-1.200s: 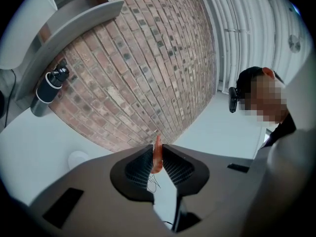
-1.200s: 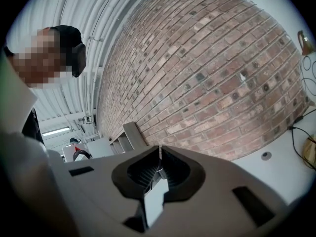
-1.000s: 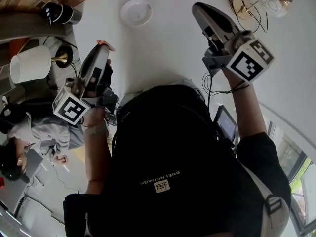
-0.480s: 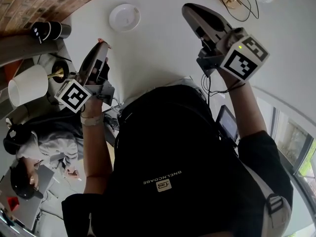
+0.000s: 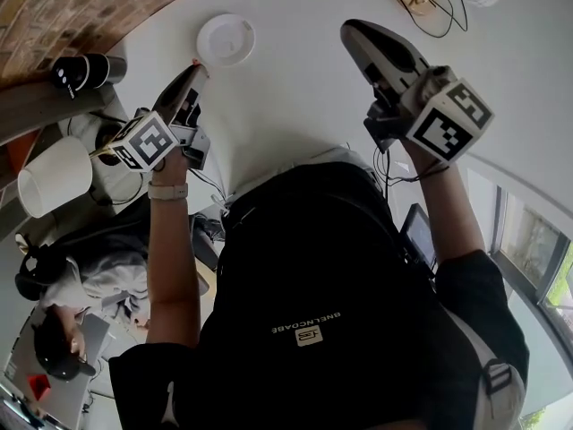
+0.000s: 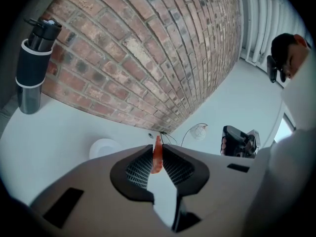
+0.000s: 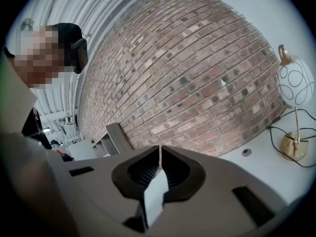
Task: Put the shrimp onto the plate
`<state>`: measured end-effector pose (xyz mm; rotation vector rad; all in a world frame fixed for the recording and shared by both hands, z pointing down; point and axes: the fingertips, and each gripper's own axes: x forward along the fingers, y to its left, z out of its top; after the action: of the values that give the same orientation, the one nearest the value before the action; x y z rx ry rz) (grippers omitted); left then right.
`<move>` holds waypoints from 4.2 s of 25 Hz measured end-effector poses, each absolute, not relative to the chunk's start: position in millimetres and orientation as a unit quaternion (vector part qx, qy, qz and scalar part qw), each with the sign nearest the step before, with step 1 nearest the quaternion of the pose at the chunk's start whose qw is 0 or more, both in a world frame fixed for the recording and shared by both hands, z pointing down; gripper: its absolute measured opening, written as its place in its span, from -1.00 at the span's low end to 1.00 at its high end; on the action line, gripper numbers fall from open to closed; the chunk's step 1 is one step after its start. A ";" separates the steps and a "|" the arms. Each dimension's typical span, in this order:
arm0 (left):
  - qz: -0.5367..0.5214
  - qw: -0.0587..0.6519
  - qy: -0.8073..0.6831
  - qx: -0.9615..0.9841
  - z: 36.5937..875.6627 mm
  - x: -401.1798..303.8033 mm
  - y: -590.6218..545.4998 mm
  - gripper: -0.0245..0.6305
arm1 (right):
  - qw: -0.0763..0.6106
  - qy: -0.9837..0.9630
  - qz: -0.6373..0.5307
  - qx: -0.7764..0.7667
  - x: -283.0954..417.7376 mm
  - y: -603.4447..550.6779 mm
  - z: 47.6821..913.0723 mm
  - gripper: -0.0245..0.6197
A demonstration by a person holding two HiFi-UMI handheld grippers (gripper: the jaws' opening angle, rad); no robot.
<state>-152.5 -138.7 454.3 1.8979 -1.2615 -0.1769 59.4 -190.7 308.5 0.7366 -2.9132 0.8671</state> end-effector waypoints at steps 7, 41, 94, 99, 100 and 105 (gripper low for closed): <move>-0.039 0.444 -0.495 0.745 501.3 -159.0 -167.5 -0.74 | 0.012 -0.922 0.288 0.260 59.1 -194.2 315.3 -0.88; 0.089 0.525 -0.507 0.678 642.9 -163.6 -212.1 -0.74 | 0.025 -0.882 0.331 0.334 88.8 -186.0 345.1 -0.88; 0.089 0.480 -0.541 0.685 590.5 -166.6 -209.4 -0.74 | 0.000 -0.892 0.327 0.313 87.0 -182.5 336.5 -0.88; 0.079 0.451 -0.551 0.698 554.6 -167.0 -207.5 -0.74 | -0.004 -0.898 0.325 0.297 81.8 -181.9 332.9 -0.88; 0.078 0.443 -0.554 0.700 546.8 -167.2 -206.7 -0.74 | -0.004 -0.899 0.324 0.294 81.0 -181.4 332.3 -0.88; 0.070 0.408 -0.569 0.710 509.3 -167.9 -198.3 -0.74 | -0.010 -0.905 0.322 0.276 73.7 -179.1 328.1 -0.88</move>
<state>-167.9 -198.3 509.3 1.7908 -1.4344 0.1770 73.7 -179.1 328.1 0.8739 -2.8622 1.0172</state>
